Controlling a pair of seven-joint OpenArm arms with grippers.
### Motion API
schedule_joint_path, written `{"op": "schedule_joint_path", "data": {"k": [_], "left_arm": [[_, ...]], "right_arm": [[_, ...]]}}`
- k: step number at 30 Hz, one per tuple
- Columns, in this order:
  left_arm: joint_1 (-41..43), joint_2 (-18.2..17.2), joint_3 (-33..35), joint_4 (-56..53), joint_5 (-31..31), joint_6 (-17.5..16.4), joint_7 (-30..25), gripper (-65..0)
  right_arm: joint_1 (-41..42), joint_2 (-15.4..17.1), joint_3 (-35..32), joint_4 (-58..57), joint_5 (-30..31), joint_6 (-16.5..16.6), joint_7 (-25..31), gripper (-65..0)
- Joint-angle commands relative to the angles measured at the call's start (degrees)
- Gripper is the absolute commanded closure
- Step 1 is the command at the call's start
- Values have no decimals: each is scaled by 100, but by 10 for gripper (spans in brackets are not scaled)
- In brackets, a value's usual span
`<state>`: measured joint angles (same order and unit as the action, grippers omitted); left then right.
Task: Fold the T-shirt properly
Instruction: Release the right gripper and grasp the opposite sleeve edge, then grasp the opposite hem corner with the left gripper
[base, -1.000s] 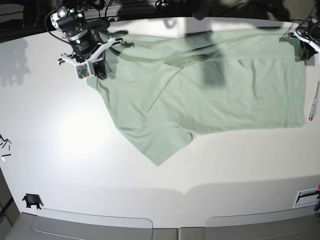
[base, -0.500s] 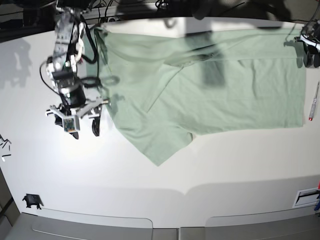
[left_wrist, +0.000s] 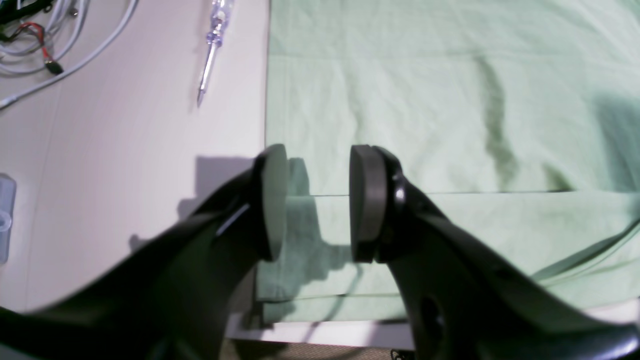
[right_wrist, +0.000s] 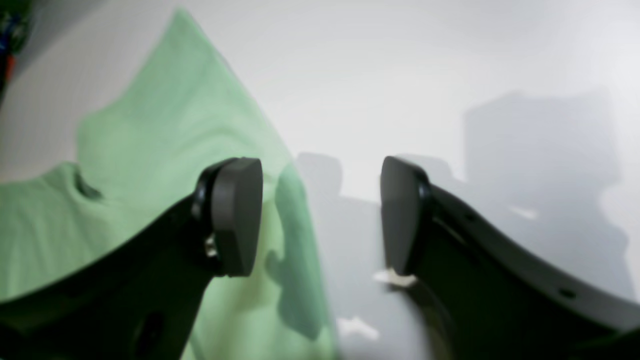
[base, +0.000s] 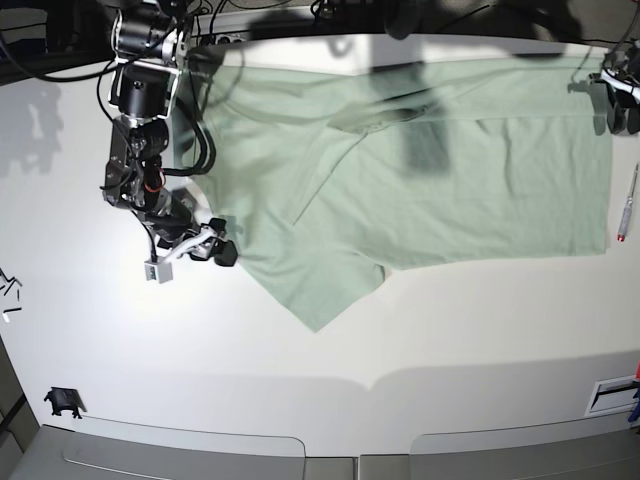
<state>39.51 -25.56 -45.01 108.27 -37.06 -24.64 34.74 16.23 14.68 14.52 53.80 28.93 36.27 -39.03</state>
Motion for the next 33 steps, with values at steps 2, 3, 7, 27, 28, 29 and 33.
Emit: {"op": "schedule_joint_path", "data": {"k": [2, 3, 7, 27, 28, 29, 33], "left_arm": [[35, -94, -59, 87, -52, -17, -116, -195], [33, -94, -59, 87, -55, -17, -118, -195], [33, -94, -59, 87, -52, -17, -116, -195], [-1314, -120, -57, -844, -90, 219, -109, -271], [-1521, -138, -57, -1115, -197, 219, -35, -271], [-1729, -166, -52, -1403, -365, 216, 72, -271], [-2496, -376, 254, -2588, -728, 4, 282, -271]], "right_arm": [[72, -50, 4, 39, 42, 44, -269, -356], [72, -81, 4, 39, 66, 44, -358, -356], [72, -153, 4, 39, 330, 44, -603, -355], [72, -170, 4, 39, 302, 35, -313, 0], [74, -168, 4, 39, 299, 35, -299, 0], [72, -168, 4, 39, 302, 35, -295, 0], [72, -168, 4, 39, 302, 35, -291, 0]]}}
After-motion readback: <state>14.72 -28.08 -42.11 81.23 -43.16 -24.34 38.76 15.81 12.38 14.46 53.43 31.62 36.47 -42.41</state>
